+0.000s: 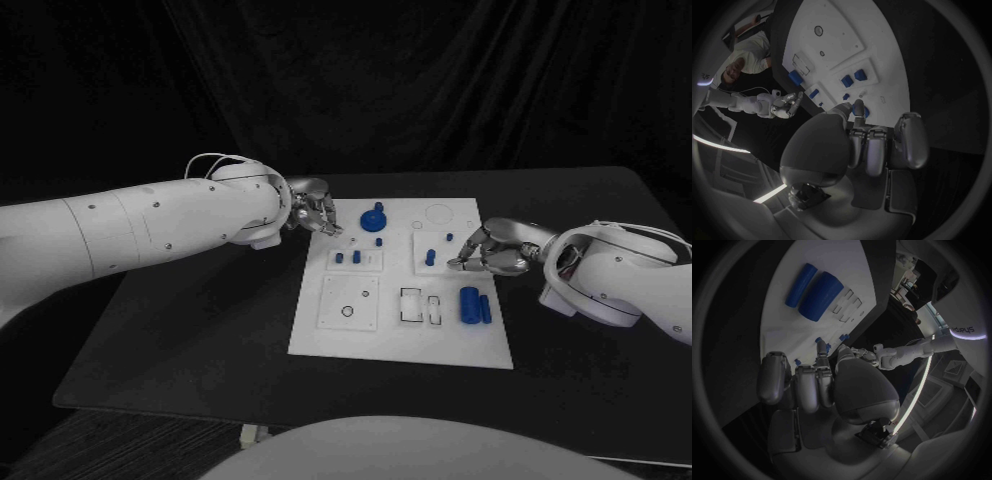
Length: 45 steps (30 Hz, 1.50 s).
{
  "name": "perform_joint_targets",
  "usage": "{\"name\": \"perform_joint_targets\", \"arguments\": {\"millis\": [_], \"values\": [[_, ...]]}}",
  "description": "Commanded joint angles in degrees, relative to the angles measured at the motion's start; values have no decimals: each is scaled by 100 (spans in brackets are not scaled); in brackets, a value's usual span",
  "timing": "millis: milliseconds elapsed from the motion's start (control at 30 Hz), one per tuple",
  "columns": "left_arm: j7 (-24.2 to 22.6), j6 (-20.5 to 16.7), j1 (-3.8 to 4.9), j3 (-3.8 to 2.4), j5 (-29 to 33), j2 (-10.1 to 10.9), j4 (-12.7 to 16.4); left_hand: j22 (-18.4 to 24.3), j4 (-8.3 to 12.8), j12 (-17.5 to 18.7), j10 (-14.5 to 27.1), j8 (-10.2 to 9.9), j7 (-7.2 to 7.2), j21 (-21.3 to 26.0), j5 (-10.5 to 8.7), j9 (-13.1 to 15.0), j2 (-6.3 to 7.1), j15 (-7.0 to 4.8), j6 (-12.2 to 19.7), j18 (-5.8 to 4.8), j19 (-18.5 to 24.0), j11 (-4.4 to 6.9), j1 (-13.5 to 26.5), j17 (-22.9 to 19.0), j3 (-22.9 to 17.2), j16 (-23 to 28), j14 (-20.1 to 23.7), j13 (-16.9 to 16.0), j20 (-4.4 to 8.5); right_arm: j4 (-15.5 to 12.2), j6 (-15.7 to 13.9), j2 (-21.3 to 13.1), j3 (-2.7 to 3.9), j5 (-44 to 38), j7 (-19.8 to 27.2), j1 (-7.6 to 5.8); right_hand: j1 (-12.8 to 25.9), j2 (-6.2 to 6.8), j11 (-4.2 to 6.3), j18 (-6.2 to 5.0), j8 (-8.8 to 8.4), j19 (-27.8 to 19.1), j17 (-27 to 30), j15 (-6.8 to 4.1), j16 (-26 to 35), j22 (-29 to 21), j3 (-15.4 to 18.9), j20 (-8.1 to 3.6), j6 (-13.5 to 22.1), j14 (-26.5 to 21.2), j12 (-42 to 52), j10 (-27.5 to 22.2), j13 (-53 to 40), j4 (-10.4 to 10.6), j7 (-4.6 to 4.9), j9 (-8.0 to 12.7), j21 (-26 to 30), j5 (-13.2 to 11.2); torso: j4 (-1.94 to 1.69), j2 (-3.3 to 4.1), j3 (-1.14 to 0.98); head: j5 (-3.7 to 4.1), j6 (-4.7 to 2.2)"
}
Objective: Assemble the parts on the task board
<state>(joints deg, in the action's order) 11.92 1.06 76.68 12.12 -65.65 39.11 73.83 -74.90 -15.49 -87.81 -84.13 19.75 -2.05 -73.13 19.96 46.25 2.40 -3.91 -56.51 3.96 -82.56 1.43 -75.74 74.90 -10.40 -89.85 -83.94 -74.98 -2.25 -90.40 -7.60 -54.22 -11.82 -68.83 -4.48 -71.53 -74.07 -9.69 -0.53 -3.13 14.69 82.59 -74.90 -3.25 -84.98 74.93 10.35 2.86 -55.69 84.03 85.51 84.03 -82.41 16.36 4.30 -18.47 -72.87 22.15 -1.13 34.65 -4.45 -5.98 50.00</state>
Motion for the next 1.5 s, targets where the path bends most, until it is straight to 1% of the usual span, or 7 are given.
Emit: {"name": "perform_joint_targets", "arguments": {"millis": [33,233,467,833,1000,1133,1500], "values": [[-106,-167,19,-3,28,50,86,-1057,10,-38,-463,14,8,-22,-47,-3,15,-55,-32,-48,-44,43,-51,1510,-7,-15,-606,-1375,15,-20,-36,-15,3,-7,-14,13,-137,-73,50,-90,-25,-55,-476,-28,17,966,1,1,-33,313,-16,64,245,-44,18,7,24,21,0,0,0,3,0],[116,-11,-11,-1,28,63,140,-1061,-92,-45,-469,-138,15,-57,-694,-203,37,-65,-239,-56,-54,53,113,1510,94,-15,-606,-1379,26,-17,-35,-5,3,-7,-9,13,-133,-69,49,-88,-24,-51,-482,-28,15,968,5,1,-36,314,-15,66,242,-40,19,6,17,20,0,0,0,-18,0],[313,-1,-105,0,28,6,127,-1064,-101,-42,-469,-691,-52,-89,-1451,-807,-33,-31,-513,-60,-67,2,496,1510,350,-15,-606,-1376,3,-16,-28,1,3,-7,-13,13,-133,-69,49,-88,-24,-51,-482,-28,15,968,5,1,-36,314,-15,66,242,-40,19,6,17,20,0,1,1,-18,0],[511,164,-167,1,28,-30,119,-1062,106,-30,-463,-890,25,-86,-1644,-1149,-2,-70,-922,-55,-75,55,138,1510,429,-15,-606,-1367,31,-15,-19,4,3,-7,-16,14,-133,-69,49,-88,-24,-51,-482,-28,15,968,5,1,-36,314,-15,66,242,-40,19,6,17,20,0,1,0,-11,0],[537,209,-176,1,-20,-11,125,-1058,317,-1,-445,-338,143,-67,-1655,-588,30,-149,-1028,-49,-66,139,-184,1510,491,-15,-606,-1346,104,-14,-14,4,3,-7,-19,14,-133,-69,49,-88,-24,-51,-482,-28,15,968,5,1,-36,314,-15,66,242,-40,19,6,17,20,0,0,0,-14,0],[511,235,-184,2,-291,25,136,-1063,369,-20,-458,994,229,-78,-1650,1019,-55,-207,-363,-57,-74,223,-355,1510,595,-15,-606,-1358,167,-13,-7,3,3,-7,-23,15,-133,-69,49,-88,-24,-51,-482,-28,15,968,5,1,-36,314,-15,66,242,-40,19,6,17,20,-1,1,1,-16,0],[138,271,-269,3,-525,78,122,-1072,319,-33,-466,1302,235,-105,-1667,1396,31,-213,-252,-64,-80,230,-389,1510,679,-15,-606,-1367,171,2,6,16,3,-7,-28,20,-133,-69,49,-88,-24,-51,-482,-28,15,968,5,1,-36,314,-15,66,242,-40,19,6,17,20,-1,0,1,-17,0]]}}
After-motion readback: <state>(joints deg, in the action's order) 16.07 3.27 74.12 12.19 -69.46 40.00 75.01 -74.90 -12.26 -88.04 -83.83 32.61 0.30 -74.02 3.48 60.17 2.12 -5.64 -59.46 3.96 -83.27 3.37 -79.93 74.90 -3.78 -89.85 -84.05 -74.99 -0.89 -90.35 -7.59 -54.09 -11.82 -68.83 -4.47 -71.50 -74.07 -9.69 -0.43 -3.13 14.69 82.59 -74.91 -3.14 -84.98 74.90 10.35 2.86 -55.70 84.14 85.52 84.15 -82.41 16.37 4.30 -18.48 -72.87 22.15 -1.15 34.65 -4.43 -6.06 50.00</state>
